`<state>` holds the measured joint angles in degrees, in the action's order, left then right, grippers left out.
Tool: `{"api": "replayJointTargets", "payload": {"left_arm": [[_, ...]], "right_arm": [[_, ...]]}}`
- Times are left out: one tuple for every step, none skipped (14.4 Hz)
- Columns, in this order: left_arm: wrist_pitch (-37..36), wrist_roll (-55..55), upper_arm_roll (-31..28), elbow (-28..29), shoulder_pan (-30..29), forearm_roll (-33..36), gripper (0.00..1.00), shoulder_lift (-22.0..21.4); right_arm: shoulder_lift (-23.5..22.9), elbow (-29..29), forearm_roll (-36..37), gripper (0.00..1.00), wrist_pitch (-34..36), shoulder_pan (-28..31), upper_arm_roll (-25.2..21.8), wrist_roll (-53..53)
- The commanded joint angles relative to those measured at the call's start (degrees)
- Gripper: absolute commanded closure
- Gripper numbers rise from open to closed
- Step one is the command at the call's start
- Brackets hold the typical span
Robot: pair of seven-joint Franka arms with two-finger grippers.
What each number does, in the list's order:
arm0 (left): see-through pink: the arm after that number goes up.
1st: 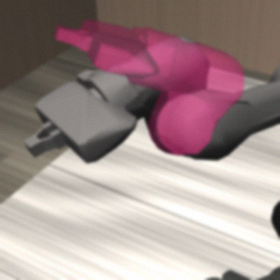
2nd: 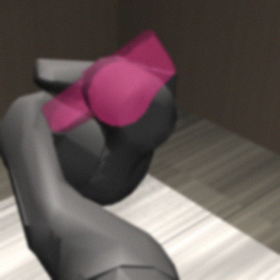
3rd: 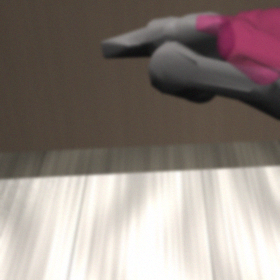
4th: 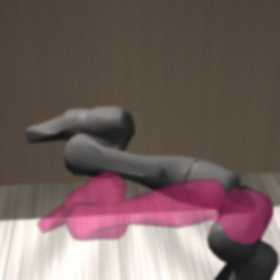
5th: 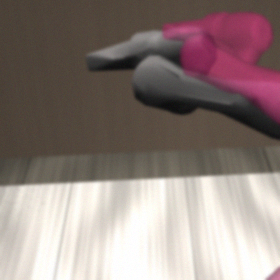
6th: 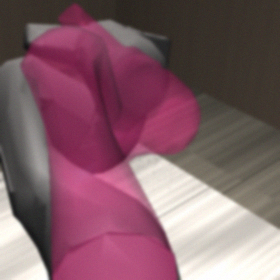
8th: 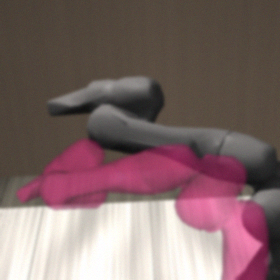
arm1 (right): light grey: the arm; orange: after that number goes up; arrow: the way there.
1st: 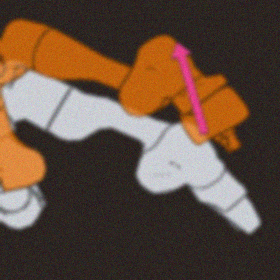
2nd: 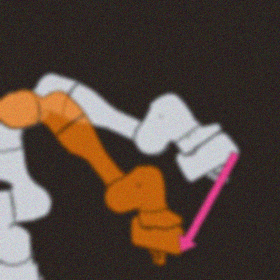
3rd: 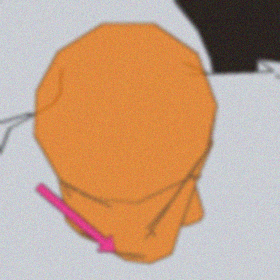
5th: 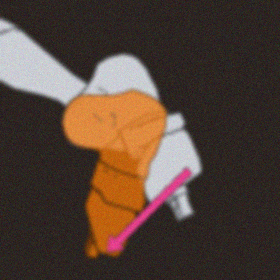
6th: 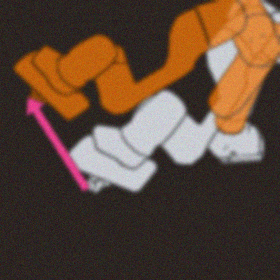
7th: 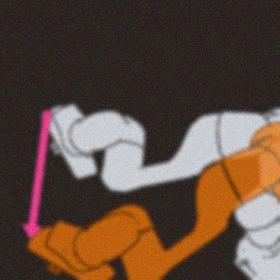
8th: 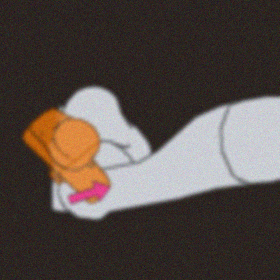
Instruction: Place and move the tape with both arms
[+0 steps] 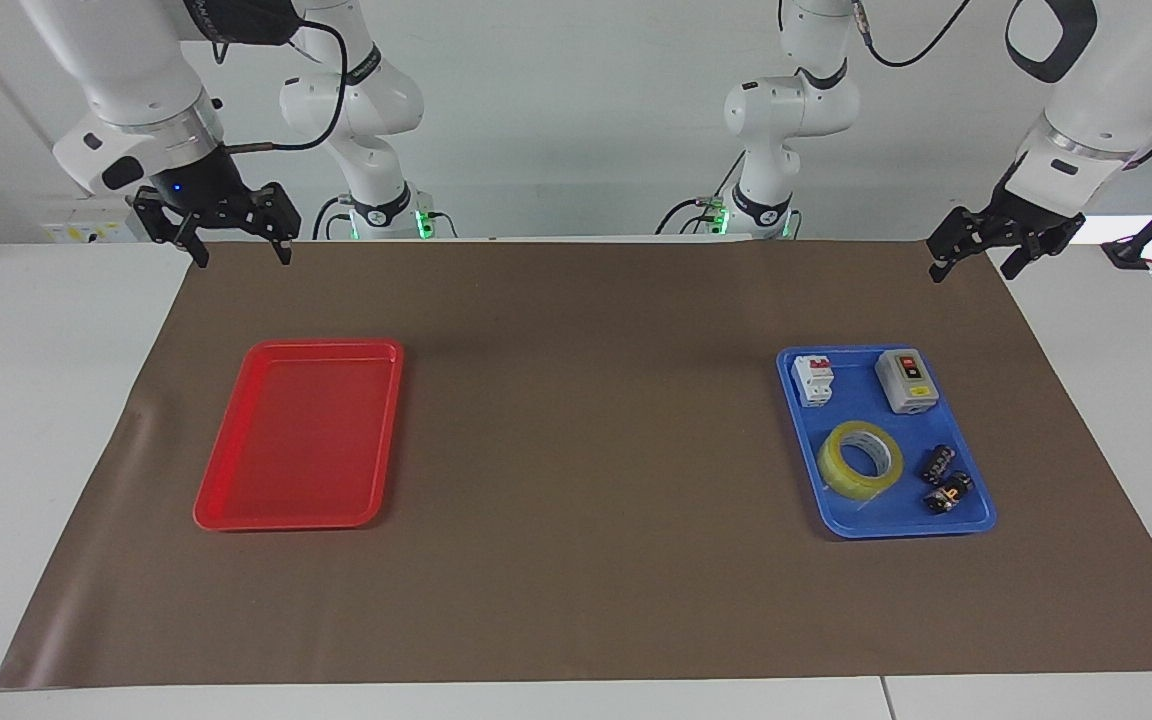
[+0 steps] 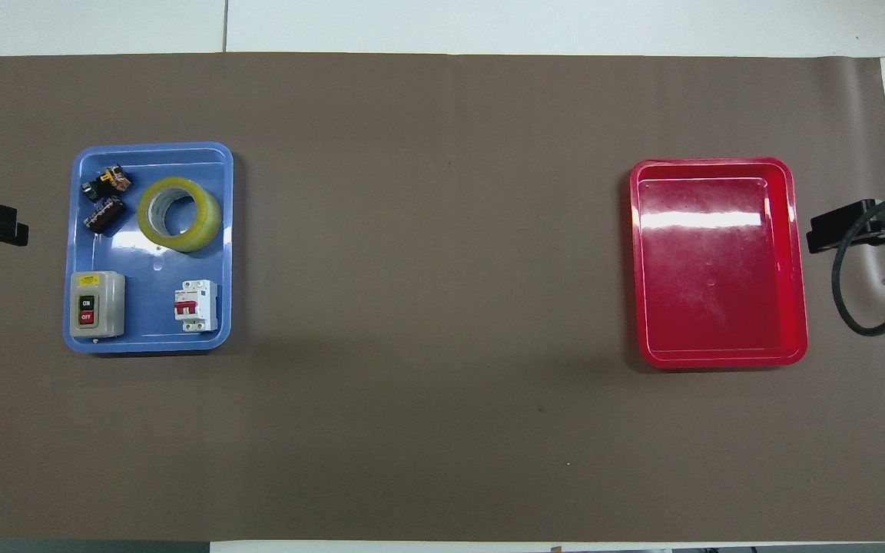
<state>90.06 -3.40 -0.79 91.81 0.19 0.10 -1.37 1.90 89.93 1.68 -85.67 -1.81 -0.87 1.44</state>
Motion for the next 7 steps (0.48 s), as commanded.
{"api": "replayJointTargets", "payload": {"left_arm": [[0.9,-0.7,-0.1,1.7,-0.4,-1.6,0.0,-1.6],[0.8,-0.7,-0.1,1.8,-0.4,-1.6,0.0,-1.6],[0.9,-0.8,-0.1,1.8,-0.4,-1.6,0.0,-1.6],[1.2,-0.8,-0.1,1.8,-0.3,-1.6,0.0,-1.6],[2.0,-0.8,-0.1,2.1,0.0,-1.4,0.0,-1.6],[2.9,-0.9,-0.1,2.3,0.2,-1.3,0.0,-1.6],[4.1,-0.9,-0.1,2.3,0.3,-1.2,0.0,-1.3]], "right_arm": [[0.5,0.4,0.3,0.0,0.0,0.8,0.3,0.8],[0.5,0.4,0.3,0.0,-0.1,0.8,0.3,0.8],[0.5,0.4,0.3,0.0,-0.1,0.8,0.3,0.8],[0.5,0.4,0.3,0.0,-0.1,0.8,0.3,0.8],[0.5,0.4,0.3,0.0,-0.1,0.8,0.3,0.8],[0.5,0.4,0.2,0.0,-0.1,0.8,0.3,0.8],[0.5,0.4,0.2,0.0,-0.1,0.8,0.3,0.8]]}}
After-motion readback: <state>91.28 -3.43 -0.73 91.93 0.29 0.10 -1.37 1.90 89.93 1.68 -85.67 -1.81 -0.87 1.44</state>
